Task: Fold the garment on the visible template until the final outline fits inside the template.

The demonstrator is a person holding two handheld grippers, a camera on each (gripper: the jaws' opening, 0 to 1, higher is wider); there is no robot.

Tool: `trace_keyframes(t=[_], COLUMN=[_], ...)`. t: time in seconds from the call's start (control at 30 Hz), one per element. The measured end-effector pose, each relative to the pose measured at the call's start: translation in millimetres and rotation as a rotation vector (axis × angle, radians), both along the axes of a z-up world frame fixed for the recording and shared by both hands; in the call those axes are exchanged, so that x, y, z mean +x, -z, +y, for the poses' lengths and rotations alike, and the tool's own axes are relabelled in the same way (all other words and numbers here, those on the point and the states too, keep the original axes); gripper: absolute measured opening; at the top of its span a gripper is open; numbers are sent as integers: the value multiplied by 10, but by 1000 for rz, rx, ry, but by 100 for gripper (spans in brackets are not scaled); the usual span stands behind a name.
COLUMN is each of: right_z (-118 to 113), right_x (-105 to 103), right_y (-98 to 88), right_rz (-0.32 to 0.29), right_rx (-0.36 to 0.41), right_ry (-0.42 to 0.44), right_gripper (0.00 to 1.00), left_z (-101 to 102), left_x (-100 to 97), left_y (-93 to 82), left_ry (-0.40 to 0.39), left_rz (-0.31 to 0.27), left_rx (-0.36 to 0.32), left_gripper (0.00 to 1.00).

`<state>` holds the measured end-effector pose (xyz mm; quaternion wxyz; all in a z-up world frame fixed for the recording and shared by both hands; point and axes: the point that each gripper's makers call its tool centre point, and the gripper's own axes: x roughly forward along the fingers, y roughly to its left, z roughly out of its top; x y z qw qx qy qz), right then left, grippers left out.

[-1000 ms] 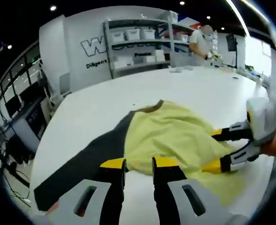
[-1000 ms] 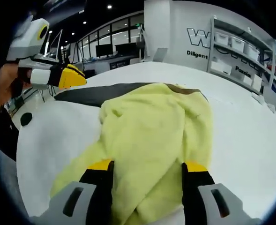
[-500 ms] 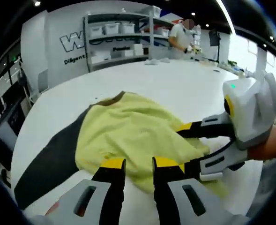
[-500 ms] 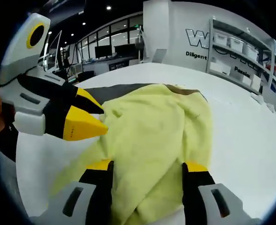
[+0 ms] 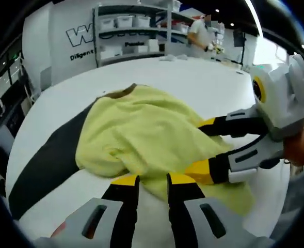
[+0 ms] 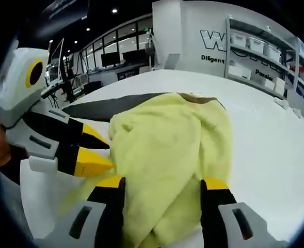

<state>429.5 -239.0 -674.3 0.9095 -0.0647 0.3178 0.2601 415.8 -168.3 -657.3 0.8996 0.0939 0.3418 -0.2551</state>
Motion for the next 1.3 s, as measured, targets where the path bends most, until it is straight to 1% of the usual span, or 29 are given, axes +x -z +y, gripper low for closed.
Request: trace_keyframes(t=[0.17, 0.3, 0.43, 0.5, 0.6, 0.73, 0.77, 0.8, 0.93, 0.97, 1.0, 1.07, 1.3], right_z=[-32, -54, -46, -47, -48, -63, -66, -72, -97, -107, -114, -126, -136], right_x=[-6, -22, -76, -99, -135, -191, -201, -215, -261, -275, -282, -292, -292], right_y=[-63, -148, -239, -276, -332, -434, -452, -477, -535, -544, -544, -531, -521], right_rz=[-12, -28, -46, -55, -64, -83, -88, -92, -104, -107, -108, -108, -107], right_rx=[-4, -2, 5, 10, 20, 33, 35, 37, 50, 54, 56, 56, 63], right_ry=[3, 7, 7, 8, 11, 16, 16, 18, 26, 29, 31, 35, 38], right_gripper=[60, 60, 60, 60, 60, 59, 59, 59, 59, 59, 58, 58, 57], left_z=[22, 16, 22, 37, 54, 42, 26, 21, -2, -22, -65, -91, -139], left_x=[-104, -195, -292, -344, -427, -516, -551, -561, -669, -691, -728, -742, -743], left_y=[69, 26, -6, 10, 41, 22, 21, 23, 75, 71, 61, 51, 87], left_ry=[-2, 6, 7, 8, -1, 4, -5, -7, -37, -40, -54, -60, -81], left_rz=[25, 23, 32, 38, 63, 73, 91, 97, 149, 157, 178, 185, 207], left_rx=[-8, -14, -33, -33, -51, -56, -80, -87, -137, -157, -199, -217, -241], left_gripper=[17, 17, 17, 17, 17, 17, 17, 17, 18, 18, 18, 18, 19])
